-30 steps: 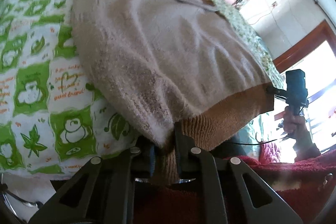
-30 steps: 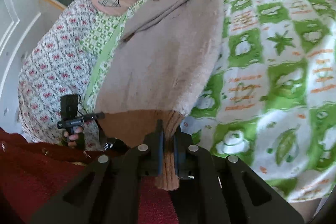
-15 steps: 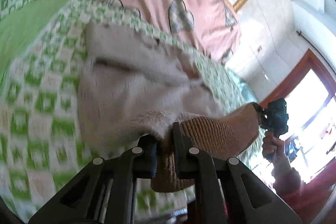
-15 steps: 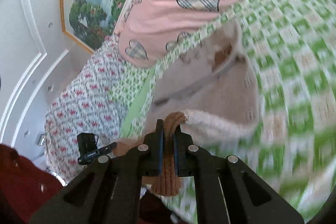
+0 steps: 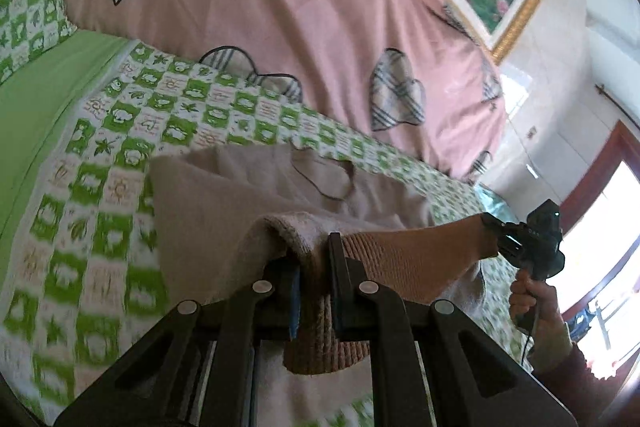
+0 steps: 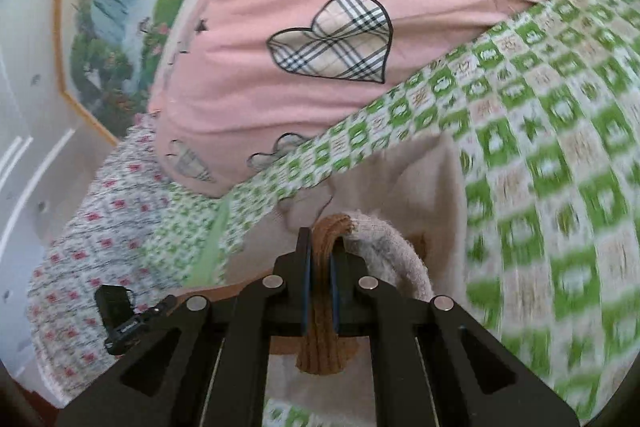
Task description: Fold small clothes
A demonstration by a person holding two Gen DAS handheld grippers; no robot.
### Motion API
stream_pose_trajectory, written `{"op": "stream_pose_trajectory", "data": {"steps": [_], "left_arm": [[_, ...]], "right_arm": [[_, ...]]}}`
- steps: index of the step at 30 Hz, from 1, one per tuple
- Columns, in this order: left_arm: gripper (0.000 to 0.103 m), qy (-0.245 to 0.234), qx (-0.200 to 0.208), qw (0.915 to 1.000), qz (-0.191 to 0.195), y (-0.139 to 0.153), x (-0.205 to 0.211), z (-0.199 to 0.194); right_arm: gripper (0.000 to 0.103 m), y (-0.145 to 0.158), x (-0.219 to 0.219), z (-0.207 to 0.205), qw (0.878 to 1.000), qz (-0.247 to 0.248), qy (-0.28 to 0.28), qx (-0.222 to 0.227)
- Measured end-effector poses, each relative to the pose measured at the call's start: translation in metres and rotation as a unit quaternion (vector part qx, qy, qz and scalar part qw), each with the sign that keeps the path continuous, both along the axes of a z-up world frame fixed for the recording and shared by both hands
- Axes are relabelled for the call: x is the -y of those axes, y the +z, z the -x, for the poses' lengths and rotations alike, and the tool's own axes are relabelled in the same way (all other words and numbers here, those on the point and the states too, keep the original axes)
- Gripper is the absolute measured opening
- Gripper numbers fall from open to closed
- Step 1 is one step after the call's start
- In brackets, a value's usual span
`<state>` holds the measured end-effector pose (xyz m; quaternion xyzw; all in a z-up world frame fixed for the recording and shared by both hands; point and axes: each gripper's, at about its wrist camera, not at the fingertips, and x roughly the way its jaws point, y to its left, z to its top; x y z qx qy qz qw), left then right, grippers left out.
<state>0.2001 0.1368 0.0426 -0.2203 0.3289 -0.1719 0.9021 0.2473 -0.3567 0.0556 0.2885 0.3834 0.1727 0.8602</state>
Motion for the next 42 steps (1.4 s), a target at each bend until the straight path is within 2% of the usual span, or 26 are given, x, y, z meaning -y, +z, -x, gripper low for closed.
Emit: {"op": "stream_pose_trajectory", "data": {"steps": [5,10,14,15,16,19,21,23,25,26,30,33,36,38,40,42], "left_arm": [[0.010,0.015,-0.036,0.9992,0.004,-0.030,-0.013,-0.046],[0.011,0.027,-0.072,0.9970,-0.008,-0.063,-0.015,-0.077],[0.015,0.029,-0.088,0.9957,-0.001,-0.069,-0.017,-0.077],[0.020,0.027,-0.084,0.9961,-0.001,-0.065,-0.016,-0.069],[0.024,0.025,-0.079,0.9965,-0.005,-0.062,-0.014,-0.061],[0.029,-0.001,-0.070,0.9972,-0.027,-0.051,0.003,-0.026],[0.030,-0.032,-0.068,0.9967,-0.031,-0.051,0.025,-0.003],[0.031,-0.070,-0.076,0.9941,-0.034,-0.058,0.053,0.008],[0.031,-0.093,-0.087,0.9909,-0.042,-0.067,0.078,0.010],[0.031,-0.103,-0.094,0.9893,-0.044,-0.072,0.088,0.008],[0.031,-0.104,-0.111,0.9862,-0.066,-0.081,0.102,-0.013],[0.031,-0.084,-0.105,0.9882,-0.072,-0.073,0.087,-0.040],[0.031,-0.035,-0.106,0.9896,-0.091,-0.066,0.060,-0.075],[0.031,0.006,-0.106,0.9890,-0.102,-0.063,0.039,-0.094],[0.026,0.040,-0.113,0.9889,-0.088,-0.062,0.013,-0.109],[0.026,0.074,-0.113,0.9885,-0.068,-0.059,-0.011,-0.115]], "right_arm": [[0.009,-0.026,-0.008,-0.040,0.998,0.052,-0.006,-0.034],[0.009,-0.054,-0.011,-0.057,0.993,0.101,-0.010,-0.067],[0.011,-0.060,-0.006,-0.056,0.993,0.087,-0.014,-0.076],[0.012,-0.057,-0.004,-0.052,0.994,0.079,-0.015,-0.076],[0.018,-0.051,-0.003,-0.046,0.995,0.076,-0.016,-0.069],[0.053,-0.026,-0.007,-0.015,0.994,0.105,-0.021,-0.020],[0.054,-0.016,-0.021,0.008,0.994,0.105,0.012,0.005],[0.054,-0.021,-0.045,0.018,0.992,0.104,0.069,0.000],[0.054,-0.037,-0.074,0.024,0.984,0.113,0.137,-0.020],[0.054,-0.047,-0.091,0.025,0.976,0.124,0.177,-0.032],[0.054,-0.072,-0.120,0.014,0.956,0.178,0.226,-0.055],[0.054,-0.078,-0.117,-0.009,0.951,0.215,0.215,-0.061],[0.052,-0.073,-0.091,-0.041,0.959,0.230,0.152,-0.062],[0.052,-0.067,-0.068,-0.062,0.969,0.218,0.098,-0.064],[0.052,-0.061,-0.049,-0.075,0.974,0.212,0.041,-0.064],[0.052,-0.054,-0.024,-0.077,0.986,0.160,0.001,-0.054]]}}
